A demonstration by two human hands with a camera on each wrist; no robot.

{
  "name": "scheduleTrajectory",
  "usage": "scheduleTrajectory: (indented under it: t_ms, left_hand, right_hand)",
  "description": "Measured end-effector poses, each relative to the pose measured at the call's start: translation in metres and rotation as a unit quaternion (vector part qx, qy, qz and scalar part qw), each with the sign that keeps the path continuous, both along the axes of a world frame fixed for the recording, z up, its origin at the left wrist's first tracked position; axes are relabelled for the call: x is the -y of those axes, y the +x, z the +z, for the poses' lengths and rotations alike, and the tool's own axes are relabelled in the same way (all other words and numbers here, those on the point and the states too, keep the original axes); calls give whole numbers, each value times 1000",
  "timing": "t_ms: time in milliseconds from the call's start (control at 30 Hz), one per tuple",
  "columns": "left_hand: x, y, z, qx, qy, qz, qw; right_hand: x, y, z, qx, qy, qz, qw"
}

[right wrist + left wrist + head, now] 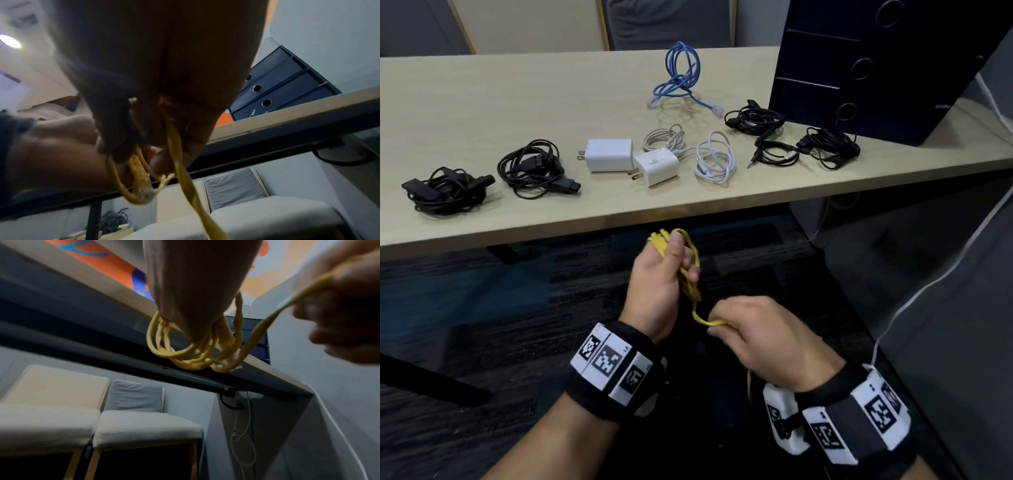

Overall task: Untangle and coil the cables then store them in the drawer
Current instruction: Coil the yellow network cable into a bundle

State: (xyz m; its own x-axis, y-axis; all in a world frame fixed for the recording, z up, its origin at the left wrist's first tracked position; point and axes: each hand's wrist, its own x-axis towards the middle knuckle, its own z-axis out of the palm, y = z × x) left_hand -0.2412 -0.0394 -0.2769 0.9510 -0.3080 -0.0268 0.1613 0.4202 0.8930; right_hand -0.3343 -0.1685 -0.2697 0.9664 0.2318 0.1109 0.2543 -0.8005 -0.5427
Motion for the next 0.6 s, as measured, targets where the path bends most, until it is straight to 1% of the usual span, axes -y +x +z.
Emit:
scheduleTrajectory:
  t_ms: [67, 100, 167, 200, 333, 433, 500, 600]
  left_hand:
    - [1, -4, 0, 42, 54, -55, 996]
    - [0, -6, 0, 65, 92, -90, 989]
    - [-6, -7, -1, 115, 166, -163, 966]
    - [-9, -7, 0, 129, 185, -187, 956]
    - [-18, -6, 7, 172, 256, -226, 924]
    - [-21, -4, 6, 172, 268, -256, 912]
    - [-22, -5, 7, 162, 271, -275, 908]
    - [-22, -11, 7, 116, 213, -299, 923]
  right_hand:
    - [0, 4, 13, 36, 23, -8, 999]
    - [0, 6, 18, 50, 35, -12, 998]
    - [2, 8, 25, 62, 39, -23, 997]
    - [4, 9, 26, 64, 38, -28, 997]
    - [10, 10, 23, 84, 60, -38, 994]
    - [11, 11, 21, 101, 70, -37, 992]
    - [12, 13, 22, 103, 76, -50, 991]
    - [16, 19, 22, 92, 91, -66, 989]
